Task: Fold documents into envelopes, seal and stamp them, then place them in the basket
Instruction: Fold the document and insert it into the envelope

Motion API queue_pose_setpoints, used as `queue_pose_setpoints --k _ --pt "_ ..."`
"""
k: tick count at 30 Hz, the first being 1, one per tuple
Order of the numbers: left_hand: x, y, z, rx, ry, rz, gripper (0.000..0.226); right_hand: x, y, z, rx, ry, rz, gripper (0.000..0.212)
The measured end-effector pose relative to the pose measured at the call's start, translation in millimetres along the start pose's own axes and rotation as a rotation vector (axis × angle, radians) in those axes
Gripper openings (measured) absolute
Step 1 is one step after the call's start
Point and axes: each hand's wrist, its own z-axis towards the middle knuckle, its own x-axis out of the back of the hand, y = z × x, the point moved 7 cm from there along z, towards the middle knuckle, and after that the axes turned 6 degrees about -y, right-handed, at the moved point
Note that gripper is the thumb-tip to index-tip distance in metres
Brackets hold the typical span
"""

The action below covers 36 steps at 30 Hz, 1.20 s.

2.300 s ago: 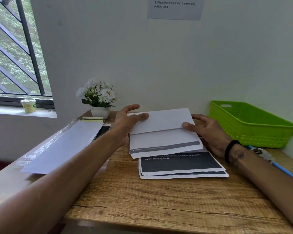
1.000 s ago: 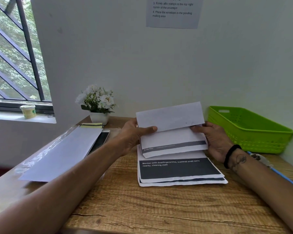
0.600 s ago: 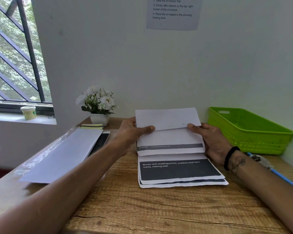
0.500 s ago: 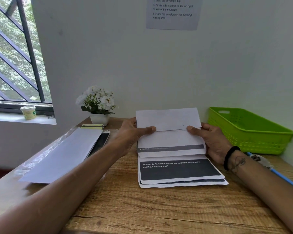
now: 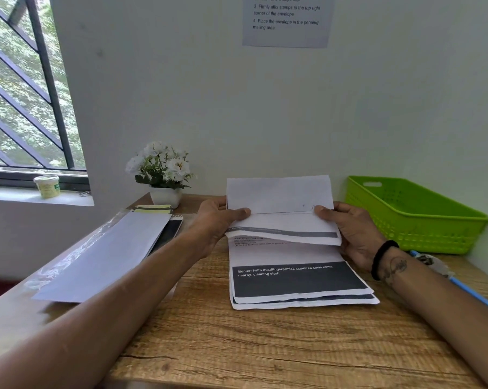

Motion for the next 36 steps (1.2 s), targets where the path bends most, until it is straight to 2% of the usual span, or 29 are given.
queue_pose_setpoints --k 3,9,16,21,24,28,31,34,36 --pt "1 -1 0 0.020 0.018 -0.020 0.038 0 -1 0 -0.022 0.032 0.001 0.015" --pt "1 3 -4 0.002 0.047 -0.043 0.034 3 1 1 -0.016 0.075 0.060 0.026" --pt "1 6 -7 0.013 0.064 -0.074 0.021 3 1 3 -0.031 0.050 0.142 0.014" --pt "4 5 -6 -0.006 0.105 -0.075 0.015 -3 0 0 -0.084 0.021 0.215 0.028" --pt "7 4 -4 -0.019 0.137 -0.048 0.024 -5 1 -2 -0.107 -0.038 0.284 0.032" --pt "13 4 -1 -0.038 0.173 -0.025 0.043 -7 2 -1 -0.149 -0.101 0.225 0.035" --pt "17 5 2 -0.059 0.187 0.013 0.046 -14 6 -2 -0.146 -0.178 0.096 0.022" --pt "16 9 -3 -0.071 0.188 -0.018 0.045 -15 13 -2 -0.128 -0.214 0.022 0.037" --pt "15 13 -7 -0.093 0.204 -0.043 0.046 -13 12 -4 -0.099 -0.179 -0.047 0.038"
